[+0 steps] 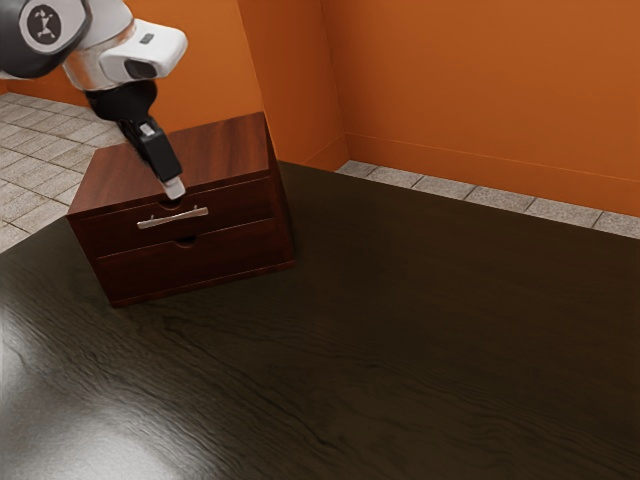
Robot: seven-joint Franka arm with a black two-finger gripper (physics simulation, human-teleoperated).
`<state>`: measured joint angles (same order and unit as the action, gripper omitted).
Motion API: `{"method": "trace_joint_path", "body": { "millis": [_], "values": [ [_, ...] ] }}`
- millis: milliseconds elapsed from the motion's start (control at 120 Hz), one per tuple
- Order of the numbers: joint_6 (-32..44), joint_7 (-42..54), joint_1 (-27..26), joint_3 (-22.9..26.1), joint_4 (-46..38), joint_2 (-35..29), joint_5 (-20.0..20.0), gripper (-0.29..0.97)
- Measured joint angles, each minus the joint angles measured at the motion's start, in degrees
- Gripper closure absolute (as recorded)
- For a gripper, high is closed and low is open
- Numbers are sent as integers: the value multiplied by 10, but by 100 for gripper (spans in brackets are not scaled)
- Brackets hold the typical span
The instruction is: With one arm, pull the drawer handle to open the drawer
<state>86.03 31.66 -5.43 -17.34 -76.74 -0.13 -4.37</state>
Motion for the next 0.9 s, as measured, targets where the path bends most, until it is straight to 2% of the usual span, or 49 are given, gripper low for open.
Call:
{"method": "trace_joint_path", "body": {
  "millis": [133,192,250,342,467,517,567,750,817,900],
  "values": [
    [-1,33,0,1,-1,5,7,0],
    [-2,45,1,2,-4,17,-12,0],
    [-1,56,-5,3,-29,4,-26,0],
    [7,66,-24,6,-113,-67,-53,0],
    [48,77,-4,34,-252,-183,-138,0],
    [66,81,11,39,-297,-239,-159,0],
    [74,84,19,39,-314,-262,-171,0],
    [88,98,26,37,-322,-274,-232,0],
    [102,102,56,37,-323,-260,-244,0],
    [138,106,64,34,-325,-224,-251,0]
  ]
}}
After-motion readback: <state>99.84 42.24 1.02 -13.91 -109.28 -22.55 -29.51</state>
